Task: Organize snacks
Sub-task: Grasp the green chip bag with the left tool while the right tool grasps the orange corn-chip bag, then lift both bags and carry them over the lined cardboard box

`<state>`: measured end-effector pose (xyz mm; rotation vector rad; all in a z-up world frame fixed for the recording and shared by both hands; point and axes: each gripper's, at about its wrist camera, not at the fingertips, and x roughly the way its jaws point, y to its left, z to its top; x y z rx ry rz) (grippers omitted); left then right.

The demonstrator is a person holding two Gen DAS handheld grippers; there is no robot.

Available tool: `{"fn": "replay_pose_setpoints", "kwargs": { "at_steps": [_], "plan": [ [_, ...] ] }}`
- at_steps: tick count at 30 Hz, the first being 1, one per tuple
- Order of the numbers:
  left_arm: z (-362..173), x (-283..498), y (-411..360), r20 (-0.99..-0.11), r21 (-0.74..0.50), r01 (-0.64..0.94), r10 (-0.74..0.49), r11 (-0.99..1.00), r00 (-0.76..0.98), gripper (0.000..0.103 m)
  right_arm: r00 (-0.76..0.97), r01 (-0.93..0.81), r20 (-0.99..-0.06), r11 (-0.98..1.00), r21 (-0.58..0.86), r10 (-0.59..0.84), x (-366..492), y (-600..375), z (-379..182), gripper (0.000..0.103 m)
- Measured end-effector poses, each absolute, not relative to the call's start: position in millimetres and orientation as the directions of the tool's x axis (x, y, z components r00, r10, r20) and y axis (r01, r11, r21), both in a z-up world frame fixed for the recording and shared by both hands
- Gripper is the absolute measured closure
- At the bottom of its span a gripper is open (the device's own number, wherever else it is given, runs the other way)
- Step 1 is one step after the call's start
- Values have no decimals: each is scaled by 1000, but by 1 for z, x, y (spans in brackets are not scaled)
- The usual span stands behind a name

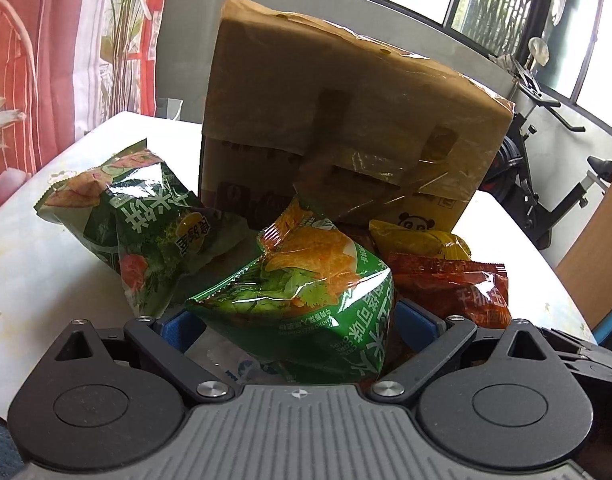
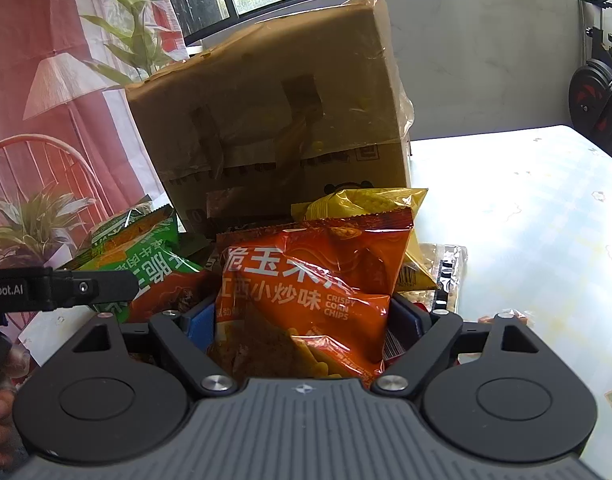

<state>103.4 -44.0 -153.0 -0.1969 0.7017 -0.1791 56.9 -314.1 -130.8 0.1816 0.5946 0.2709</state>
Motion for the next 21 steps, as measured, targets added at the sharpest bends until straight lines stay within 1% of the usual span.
{"fn": "replay_pose_setpoints", "kwargs": {
  "at_steps": [4,6,7,9,11,17,21],
  "plan": [
    [-162,110,-45,-615,-264,92,-241,960,751,7,802,-191,-519,950,247,296,55,-316,-131,17],
    [-164,110,-47,-604,-271,110,-258,956,755,14,804,-188,-517,950,249,295,55,-317,-130,17],
    [-166,109,-47,-596,-273,127,-271,954,756,23,803,-188,-517,950,250,295,55,-318,-130,17],
    [-163,105,-50,-580,-242,145,-264,959,771,24,804,-187,-517,950,251,295,54,-318,-131,17],
    [-163,99,-51,-566,-213,158,-254,964,784,28,805,-187,-515,950,250,294,54,-318,-130,17],
    [-153,86,-41,-513,-218,188,-276,958,813,29,815,-187,-501,950,250,292,52,-320,-129,17],
    [-148,85,-36,-510,-188,186,-258,964,821,29,823,-182,-492,951,248,286,50,-321,-127,17]
  ]
}}
